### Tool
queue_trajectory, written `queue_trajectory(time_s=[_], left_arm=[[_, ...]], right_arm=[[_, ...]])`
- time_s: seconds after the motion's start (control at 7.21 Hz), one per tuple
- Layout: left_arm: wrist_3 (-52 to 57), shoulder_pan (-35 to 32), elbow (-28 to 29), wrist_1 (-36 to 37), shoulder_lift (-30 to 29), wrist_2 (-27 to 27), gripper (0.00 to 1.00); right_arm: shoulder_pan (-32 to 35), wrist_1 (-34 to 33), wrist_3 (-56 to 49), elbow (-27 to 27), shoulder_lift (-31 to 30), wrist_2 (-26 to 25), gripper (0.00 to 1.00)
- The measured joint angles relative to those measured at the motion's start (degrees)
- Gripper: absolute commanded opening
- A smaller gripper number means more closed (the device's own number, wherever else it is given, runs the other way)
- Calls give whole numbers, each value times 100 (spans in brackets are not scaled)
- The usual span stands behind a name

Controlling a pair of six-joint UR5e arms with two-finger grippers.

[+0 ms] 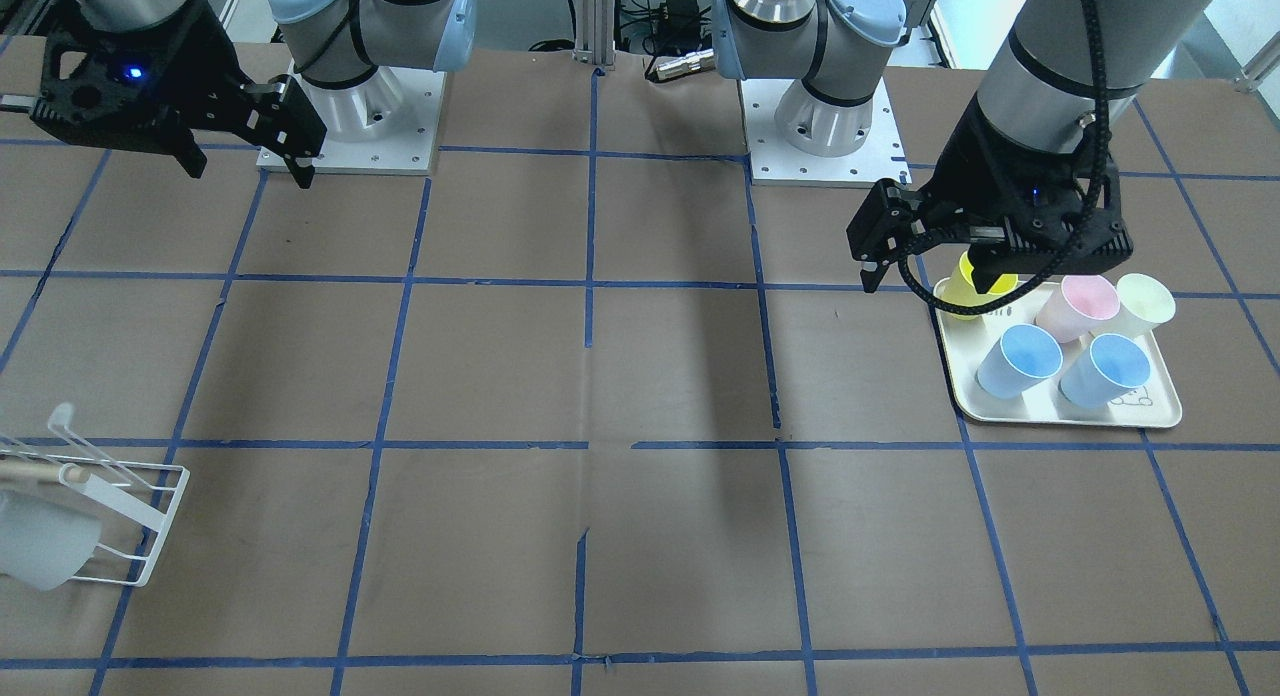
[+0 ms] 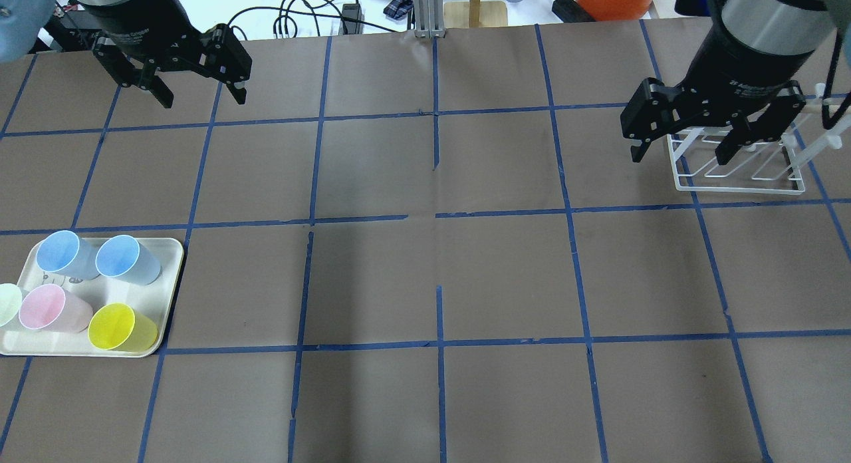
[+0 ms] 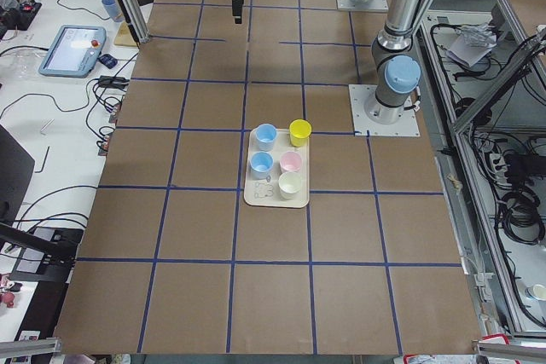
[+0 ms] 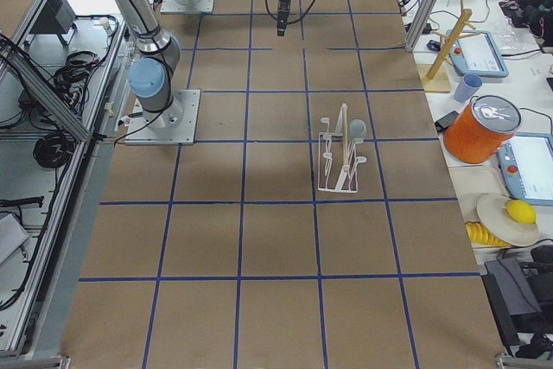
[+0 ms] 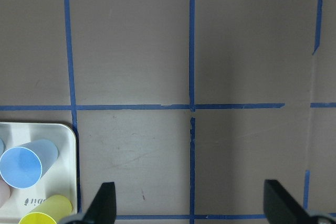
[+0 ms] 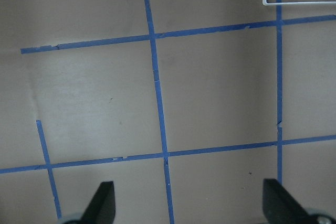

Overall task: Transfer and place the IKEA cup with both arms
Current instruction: 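Move the right gripper toward the white wire rack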

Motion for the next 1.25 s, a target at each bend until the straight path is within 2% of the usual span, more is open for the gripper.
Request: queue_trajectory(time_s=[0.42,1.25], left_arm=[[14,3,-10,0,46,-4,100],[204,-159,-19,-8,119,-61,100]], right_arm=[[262,-42,54,-2,176,-172,100],[271,13,20,-17,199,-175,100]])
